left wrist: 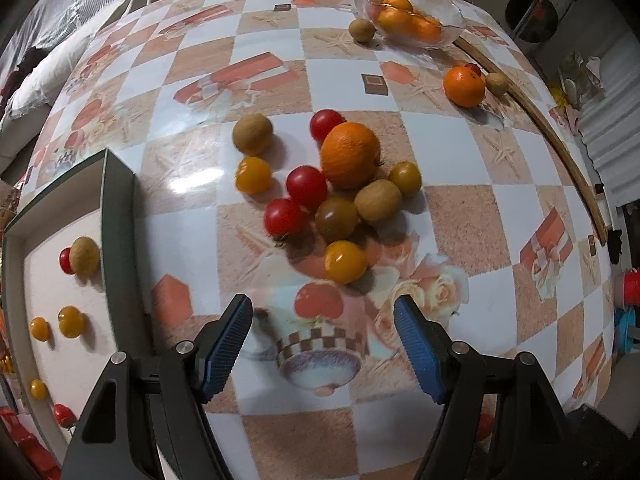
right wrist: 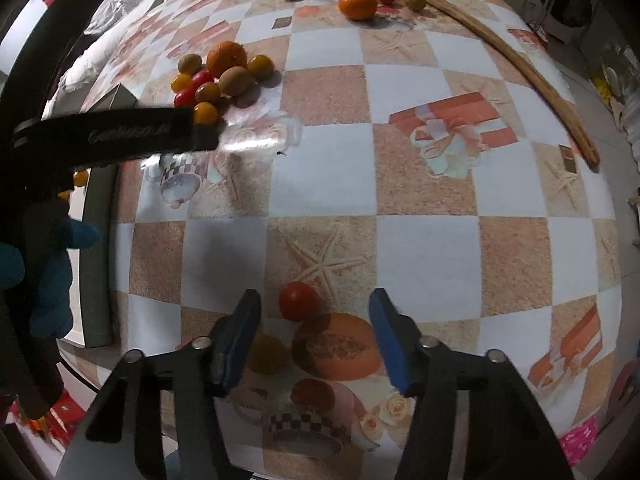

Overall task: Organize fruits
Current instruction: 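Grasp a red cherry tomato with the right tool while the left tool grasps a yellow one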

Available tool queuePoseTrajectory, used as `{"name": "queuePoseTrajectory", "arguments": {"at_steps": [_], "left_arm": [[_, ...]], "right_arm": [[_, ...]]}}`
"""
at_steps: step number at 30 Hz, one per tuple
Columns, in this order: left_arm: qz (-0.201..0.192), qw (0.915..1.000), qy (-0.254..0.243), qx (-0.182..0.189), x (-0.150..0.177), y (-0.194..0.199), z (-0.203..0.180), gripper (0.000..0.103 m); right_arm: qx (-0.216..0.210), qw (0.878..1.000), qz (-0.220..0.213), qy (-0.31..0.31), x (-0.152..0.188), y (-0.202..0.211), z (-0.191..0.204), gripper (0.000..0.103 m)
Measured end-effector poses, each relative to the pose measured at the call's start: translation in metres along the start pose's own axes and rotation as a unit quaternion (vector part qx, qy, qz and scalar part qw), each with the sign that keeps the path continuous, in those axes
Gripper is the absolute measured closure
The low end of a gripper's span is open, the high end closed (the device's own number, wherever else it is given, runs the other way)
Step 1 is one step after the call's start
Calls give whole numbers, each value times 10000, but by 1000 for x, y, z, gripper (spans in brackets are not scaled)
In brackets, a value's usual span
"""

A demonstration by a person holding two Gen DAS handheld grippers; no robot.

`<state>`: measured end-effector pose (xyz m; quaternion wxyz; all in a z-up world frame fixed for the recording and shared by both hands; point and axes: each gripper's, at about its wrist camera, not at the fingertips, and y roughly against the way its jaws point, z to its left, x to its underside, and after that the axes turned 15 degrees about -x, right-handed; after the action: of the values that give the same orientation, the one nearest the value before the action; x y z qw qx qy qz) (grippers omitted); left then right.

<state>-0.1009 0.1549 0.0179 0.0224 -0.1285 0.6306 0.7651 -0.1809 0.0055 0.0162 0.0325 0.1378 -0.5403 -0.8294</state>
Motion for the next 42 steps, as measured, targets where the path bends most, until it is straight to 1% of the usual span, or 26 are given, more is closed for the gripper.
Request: {"name": "queuePoseTrajectory", "arguments": {"at_steps": [2, 3, 6, 7, 10, 11, 12, 13, 14, 15, 16, 17, 21, 25, 30, 34, 36, 37, 38, 39, 40, 42], "left_arm": [[6, 10000, -2, -25, -2, -2, -3, 40], [52, 10000, 4, -37, -4, -4, -5, 41], [25, 10000, 42, -75, -9, -6, -10, 41], [23, 9999, 54, -81, -10, -7, -11, 41], [12, 9998, 100, -148, -12, -7, -12, 48], [-47, 9997, 138, -213, -12, -7, -14, 52], [-64, 9996, 138, -257, -13, -7, -14, 55], [-88, 9994, 133, -309, -13, -7, -14, 61], [-109, 9995, 137, -270, -13, -6, -14, 67], [-124, 9996, 145, -202, -12, -5, -12, 70], [-134, 9997, 142, -140, -12, -4, -12, 75], [-153, 9997, 145, -100, -12, -4, -12, 77], [-238, 9995, 206, 43, -10, 2, -4, 77], [-252, 9994, 216, 81, -4, 9, 7, 77], [-273, 9994, 209, 75, -3, 15, 16, 77], [-214, 9993, 252, 163, 0, 13, 17, 77], [-192, 9991, 261, 269, 1, 13, 14, 76], [-200, 9991, 250, 280, 1, 12, 11, 72], [-209, 9992, 226, 256, 1, 12, 9, 51], [-261, 9993, 233, 161, 2, 12, 6, 40], [-335, 9991, 262, 80, 1, 12, 5, 37], [-317, 9992, 250, 56, -1, 10, 2, 37]], "right_arm": [[3, 10000, 40, 44, 1, -3, 2, 49], [17, 9999, 71, 68, 1, -5, 4, 53], [108, 9997, 131, 175, 3, -9, 9, 54], [109, 9996, 146, 193, 3, -10, 10, 56], [144, 9995, 159, 249, 5, -10, 12, 60], [169, 9993, 166, 277, 5, -11, 13, 62], [197, 9992, 168, 301, 2, -14, 17, 67], [219, 9991, 168, 324, 3, -14, 17, 73], [227, 9991, 167, 330, 3, -14, 18, 75], [205, 9991, 170, 318, 4, -14, 18, 80], [187, 9992, 172, 303, 4, -14, 18, 80], [166, 9993, 174, 287, 4, -16, 19, 80], [-59, 9997, 165, 182, 3, -10, 13, 80], [-207, 9997, 98, 44, -1, -2, 6, 80], [-268, 9996, -7, -91, -18, 8, -7, 80], [-260, 9996, -39, -134, -22, 14, -11, 80], [-224, 9996, -24, -144, -22, 16, -13, 80], [-216, 9997, -22, -149, -20, 17, -13, 80], [-211, 9997, -13, -155, -23, 10, -14, 80], [-207, 9997, -6, -157, -24, 9, -11, 80], [-199, 9997, 5, -169, -23, 9, -12, 80], [-197, 9996, 18, -199, -21, 8, -12, 80]]}}
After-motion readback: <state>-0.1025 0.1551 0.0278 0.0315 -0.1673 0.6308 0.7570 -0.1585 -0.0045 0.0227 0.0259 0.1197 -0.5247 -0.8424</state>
